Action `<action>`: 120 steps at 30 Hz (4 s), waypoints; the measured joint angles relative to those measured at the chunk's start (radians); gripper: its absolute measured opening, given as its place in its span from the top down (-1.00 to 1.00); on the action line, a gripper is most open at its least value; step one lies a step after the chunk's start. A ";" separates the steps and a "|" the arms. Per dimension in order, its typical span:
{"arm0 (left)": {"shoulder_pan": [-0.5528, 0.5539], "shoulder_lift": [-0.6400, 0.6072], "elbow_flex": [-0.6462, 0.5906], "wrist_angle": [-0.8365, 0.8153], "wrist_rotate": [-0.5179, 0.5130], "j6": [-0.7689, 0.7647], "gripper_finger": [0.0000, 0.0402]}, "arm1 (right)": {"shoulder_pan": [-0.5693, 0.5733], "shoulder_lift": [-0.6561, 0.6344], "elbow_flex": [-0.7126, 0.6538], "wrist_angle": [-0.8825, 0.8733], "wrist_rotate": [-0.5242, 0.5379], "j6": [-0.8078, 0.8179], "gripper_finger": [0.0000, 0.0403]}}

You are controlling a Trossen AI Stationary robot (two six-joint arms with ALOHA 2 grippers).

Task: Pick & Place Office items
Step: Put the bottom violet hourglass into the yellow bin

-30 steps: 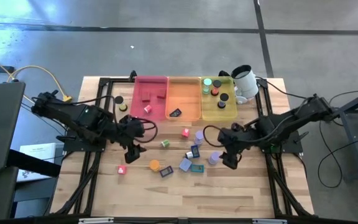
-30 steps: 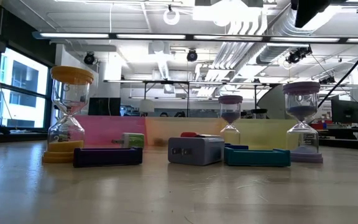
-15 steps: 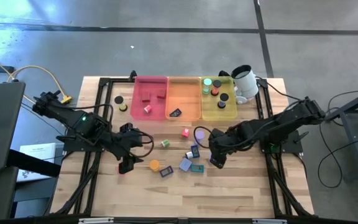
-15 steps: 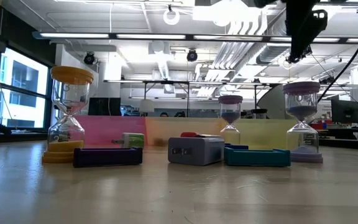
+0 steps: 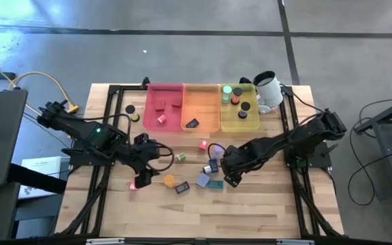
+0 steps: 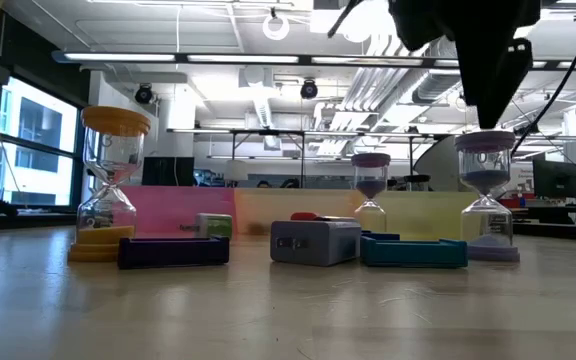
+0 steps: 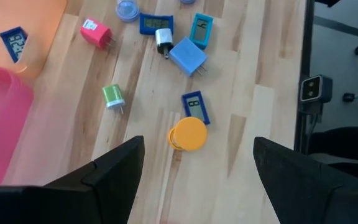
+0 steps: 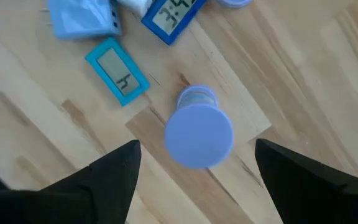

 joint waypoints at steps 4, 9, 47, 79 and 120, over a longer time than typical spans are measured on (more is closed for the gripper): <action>0.003 0.010 0.000 -0.005 0.001 0.000 -0.46 | -0.002 0.035 0.000 0.000 -0.006 -0.001 -0.52; 0.002 0.010 0.000 -0.017 0.002 0.015 -0.46 | -0.004 0.073 0.000 -0.002 -0.005 -0.003 -0.52; 0.002 0.010 0.000 -0.056 0.002 0.129 -0.46 | -0.043 0.188 -0.001 0.017 -0.093 -0.029 -0.16; 0.002 0.009 0.000 -0.052 0.000 0.104 -0.46 | -0.098 -0.096 0.031 -0.384 -0.006 0.001 0.13; 0.122 0.062 0.000 0.026 -0.078 0.093 -0.46 | -0.935 -0.093 0.216 -0.260 0.221 -0.871 0.13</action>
